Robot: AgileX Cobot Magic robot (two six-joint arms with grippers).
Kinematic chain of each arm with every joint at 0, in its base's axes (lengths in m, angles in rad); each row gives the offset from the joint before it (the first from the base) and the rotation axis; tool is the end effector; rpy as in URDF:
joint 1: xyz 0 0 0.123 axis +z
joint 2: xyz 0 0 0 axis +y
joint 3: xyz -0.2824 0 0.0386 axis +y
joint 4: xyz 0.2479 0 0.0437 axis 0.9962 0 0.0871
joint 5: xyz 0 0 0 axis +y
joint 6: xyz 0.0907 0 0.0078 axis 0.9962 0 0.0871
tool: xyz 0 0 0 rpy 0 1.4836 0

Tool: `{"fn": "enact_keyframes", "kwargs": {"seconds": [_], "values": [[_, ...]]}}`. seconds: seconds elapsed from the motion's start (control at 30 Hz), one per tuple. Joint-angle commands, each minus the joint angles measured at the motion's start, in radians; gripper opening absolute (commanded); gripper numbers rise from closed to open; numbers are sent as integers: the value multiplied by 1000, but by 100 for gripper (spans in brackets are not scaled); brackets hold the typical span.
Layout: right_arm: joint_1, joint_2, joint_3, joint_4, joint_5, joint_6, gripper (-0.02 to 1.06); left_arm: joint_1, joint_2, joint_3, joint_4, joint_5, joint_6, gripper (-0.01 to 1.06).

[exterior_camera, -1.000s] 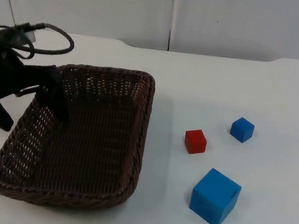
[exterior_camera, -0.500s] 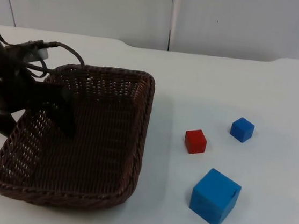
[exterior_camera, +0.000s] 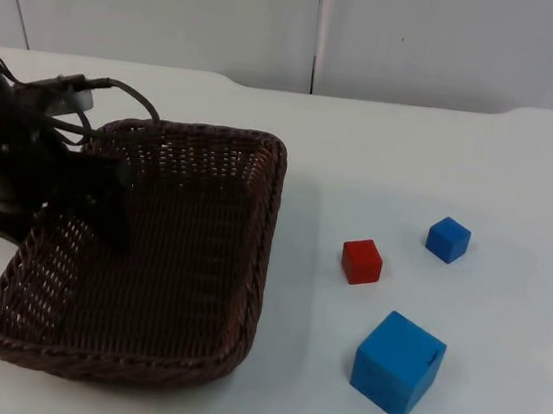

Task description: Pick up the basket with the left hand and place the largest block into the basket with the right hand.

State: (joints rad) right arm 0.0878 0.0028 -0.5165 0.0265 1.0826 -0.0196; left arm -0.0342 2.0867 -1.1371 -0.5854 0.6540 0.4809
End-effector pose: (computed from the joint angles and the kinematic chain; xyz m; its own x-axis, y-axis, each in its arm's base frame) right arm -0.0074 0.0015 0.2800 -0.4606 -0.0477 -0.8863 -0.1116 0.9937 0.0045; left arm 0.3633 -0.0431 0.0886 -0.9899 0.0306 -0.1383 0.0756 0.9398 -0.3333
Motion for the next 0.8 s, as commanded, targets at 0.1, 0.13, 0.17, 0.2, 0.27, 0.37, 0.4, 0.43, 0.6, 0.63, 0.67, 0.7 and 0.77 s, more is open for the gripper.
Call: {"fn": "enact_keyframes", "kwargs": {"seconds": [0.1, 0.13, 0.17, 0.2, 0.27, 0.37, 0.4, 0.43, 0.6, 0.63, 0.67, 0.7, 0.77], "values": [[2, -3, 2, 2, -4, -3, 105, -2, 0, -6, -1, 3, -32, 38], [2, -3, 2, 2, -4, -3, 105, -2, 0, -6, -1, 7, -40, 27], [2, -3, 2, 2, -4, -3, 105, -2, -2, -6, -1, 15, -42, 16], [2, -3, 2, 2, -4, -3, 105, -2, -7, -6, -8, 27, -44, 2], [2, -3, 2, 2, -4, -3, 105, -2, -11, -6, -15, 42, -46, 0], [2, -3, 2, 2, -4, -3, 105, -2, -34, -6, -49, 81, -48, 0], [2, -3, 2, 2, -4, -3, 105, -2, -45, -6, -53, 95, -55, 0], [2, -3, 2, 2, -4, -3, 105, -2, -62, -6, -53, 99, -72, 0], [2, -3, 2, 2, -4, -3, 105, -2, -151, -6, -57, 147, -94, 0], [2, -3, 2, 2, -4, -3, 105, -2, -151, -6, -57, 147, -94, 0], [2, -3, 2, 2, -4, -3, 105, -2, -177, -6, -57, 162, -96, 0], [2, -3, 2, 2, -4, -3, 105, -2, -204, -6, -57, 174, -96, 0], [2, -3, 2, 2, -4, -3, 105, -2, -252, -6, -57, 197, -96, 0]]}}
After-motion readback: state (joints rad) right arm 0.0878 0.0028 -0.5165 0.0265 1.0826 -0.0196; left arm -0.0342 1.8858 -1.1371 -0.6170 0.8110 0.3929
